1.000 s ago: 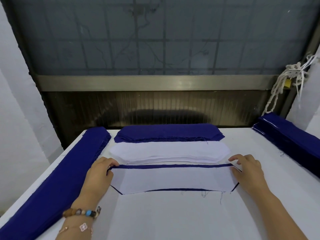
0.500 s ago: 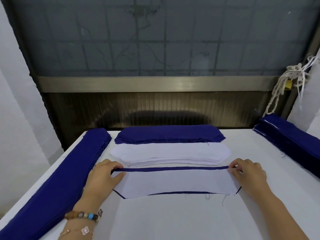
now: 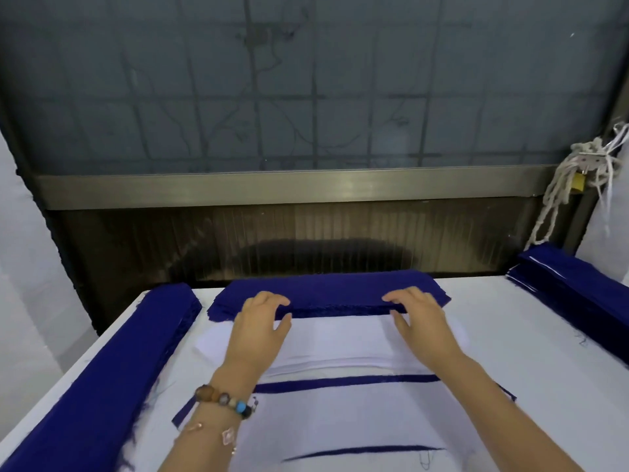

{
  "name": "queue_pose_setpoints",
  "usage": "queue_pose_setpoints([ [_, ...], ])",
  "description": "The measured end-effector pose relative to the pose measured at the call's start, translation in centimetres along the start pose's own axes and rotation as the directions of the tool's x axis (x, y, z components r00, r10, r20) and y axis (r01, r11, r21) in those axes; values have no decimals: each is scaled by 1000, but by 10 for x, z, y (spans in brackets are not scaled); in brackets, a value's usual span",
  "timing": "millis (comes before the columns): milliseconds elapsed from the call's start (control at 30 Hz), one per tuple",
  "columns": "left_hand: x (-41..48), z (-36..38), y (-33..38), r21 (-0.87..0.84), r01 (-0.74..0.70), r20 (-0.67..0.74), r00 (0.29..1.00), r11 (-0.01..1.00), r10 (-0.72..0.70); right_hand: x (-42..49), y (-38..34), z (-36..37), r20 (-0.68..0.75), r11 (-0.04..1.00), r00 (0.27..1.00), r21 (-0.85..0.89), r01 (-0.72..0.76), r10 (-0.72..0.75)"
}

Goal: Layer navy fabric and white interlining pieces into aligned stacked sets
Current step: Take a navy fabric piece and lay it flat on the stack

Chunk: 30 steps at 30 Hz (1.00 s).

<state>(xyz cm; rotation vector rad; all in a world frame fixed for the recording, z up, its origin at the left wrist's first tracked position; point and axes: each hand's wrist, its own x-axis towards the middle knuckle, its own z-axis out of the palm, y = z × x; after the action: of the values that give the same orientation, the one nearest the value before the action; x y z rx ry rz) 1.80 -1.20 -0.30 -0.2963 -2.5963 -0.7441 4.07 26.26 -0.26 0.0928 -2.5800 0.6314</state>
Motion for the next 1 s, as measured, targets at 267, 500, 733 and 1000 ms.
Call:
queue_pose_setpoints([
  [267,28,41,8,56,94,-71,993,994,-90,37,-30,59,122,997,991,-41,65,-59],
  [500,49,44,8,-46,307,-121,943,950,-311,67,-33,66,101,997,993,-52,-54,59],
  [733,50,58,-1,144,271,-154,956,952,-249,61,-26,79,5,993,998,-99,-66,66],
  [1000,53,61,-1,289,257,40,959,922,-279,67,-21,85,181,995,983,-103,-9,28],
])
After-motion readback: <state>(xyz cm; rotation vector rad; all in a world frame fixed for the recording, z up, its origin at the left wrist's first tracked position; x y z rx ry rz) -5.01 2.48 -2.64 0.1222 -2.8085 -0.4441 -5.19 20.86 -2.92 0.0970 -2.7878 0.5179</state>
